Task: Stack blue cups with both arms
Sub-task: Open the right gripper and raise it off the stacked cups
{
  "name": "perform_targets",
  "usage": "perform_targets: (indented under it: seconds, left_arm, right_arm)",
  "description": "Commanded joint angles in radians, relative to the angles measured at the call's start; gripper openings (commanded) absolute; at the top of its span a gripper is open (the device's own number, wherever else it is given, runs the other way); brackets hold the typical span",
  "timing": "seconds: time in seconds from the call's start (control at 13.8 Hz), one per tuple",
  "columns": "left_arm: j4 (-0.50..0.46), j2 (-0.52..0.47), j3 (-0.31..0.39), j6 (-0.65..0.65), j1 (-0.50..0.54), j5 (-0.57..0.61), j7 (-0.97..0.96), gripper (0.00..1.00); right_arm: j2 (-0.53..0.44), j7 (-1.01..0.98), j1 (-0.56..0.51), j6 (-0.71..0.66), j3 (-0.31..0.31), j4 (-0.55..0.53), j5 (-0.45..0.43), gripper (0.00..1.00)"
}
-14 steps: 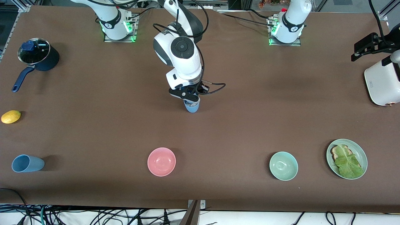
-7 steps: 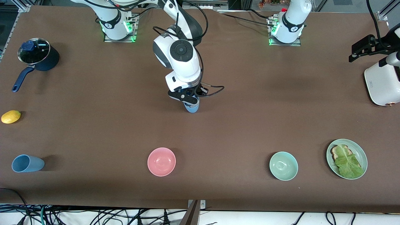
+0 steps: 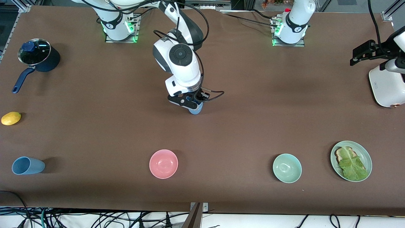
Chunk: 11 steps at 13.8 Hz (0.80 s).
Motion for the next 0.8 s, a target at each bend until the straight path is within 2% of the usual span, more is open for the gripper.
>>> perform_targets:
  seconds: [0.0, 0.07, 0.22, 0.36, 0.44, 0.73]
  left_arm:
    - [-0.01, -0.004, 0.004, -0.006, -0.008, -0.011, -0.028, 1.0]
    - [-0.015, -0.006, 0.004, -0.006, -0.008, -0.011, -0.029, 1.0]
    - [-0.012, -0.004, 0.004, -0.006, -0.007, -0.011, -0.028, 1.0]
    - [-0.012, -0.004, 0.004, -0.006, -0.007, -0.011, -0.028, 1.0]
    - [-0.009, -0.004, 0.004, -0.004, -0.008, -0.011, -0.028, 1.0]
    - [-0.006, -0.003, 0.002, -0.002, -0.008, -0.011, -0.028, 1.0]
  right_arm:
    - [-0.013, -0.012, -0.025, -0.017, 0.003, 0.02, 0.001, 0.73]
    - [-0.034, -0.026, -0.04, -0.022, 0.003, 0.019, 0.001, 0.76]
    - [-0.083, -0.099, -0.08, -0.067, 0.003, 0.011, 0.007, 0.88]
    - [-0.132, -0.209, -0.135, -0.155, 0.005, 0.008, 0.011, 0.93]
    - [-0.162, -0.269, -0.166, -0.201, 0.005, -0.003, 0.011, 0.99]
    - [-0.27, -0.516, -0.281, -0.353, 0.005, -0.036, 0.012, 1.0]
